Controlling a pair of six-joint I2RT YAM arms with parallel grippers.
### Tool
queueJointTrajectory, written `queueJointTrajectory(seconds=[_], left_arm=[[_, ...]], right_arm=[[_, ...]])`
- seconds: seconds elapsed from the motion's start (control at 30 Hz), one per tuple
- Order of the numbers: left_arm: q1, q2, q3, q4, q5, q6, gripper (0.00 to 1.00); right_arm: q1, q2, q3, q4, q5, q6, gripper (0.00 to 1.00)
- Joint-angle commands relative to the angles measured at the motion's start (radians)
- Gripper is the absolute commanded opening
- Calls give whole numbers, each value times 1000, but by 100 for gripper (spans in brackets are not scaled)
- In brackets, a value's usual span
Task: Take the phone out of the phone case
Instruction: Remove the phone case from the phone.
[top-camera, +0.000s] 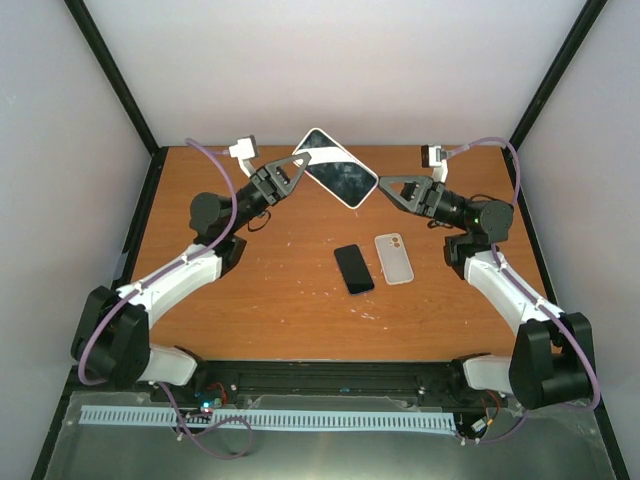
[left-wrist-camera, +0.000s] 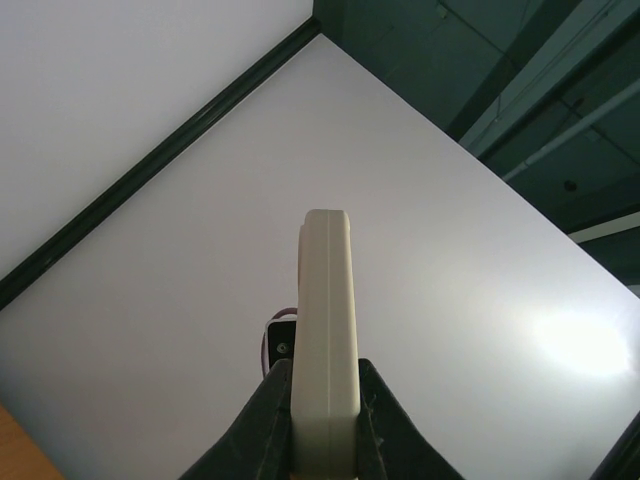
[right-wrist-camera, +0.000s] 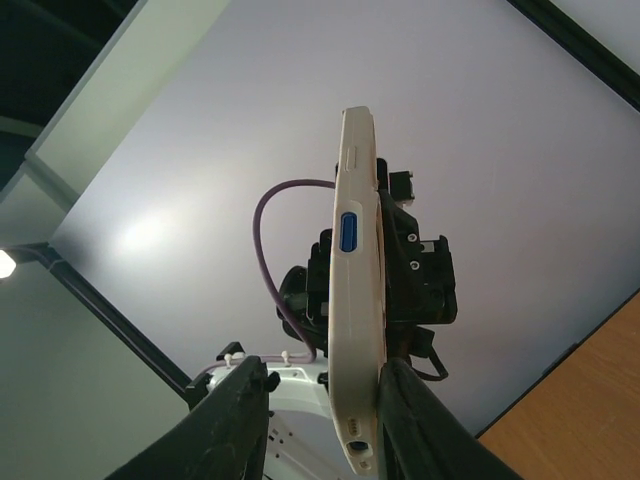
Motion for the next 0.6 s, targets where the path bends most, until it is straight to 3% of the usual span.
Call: queueJointTrajectory(seconds=[0.0, 0.47, 0.57], left_arm=[[-7, 9, 19, 114, 14, -39, 0], [-7, 33, 11, 158, 35, -75, 0], [-7, 38, 2, 183, 21, -90, 0]], right_arm=[[7, 9, 34, 88, 20, 32, 30], [7, 33, 47, 72, 22, 29, 26], [7, 24, 27, 47, 23, 18, 33]])
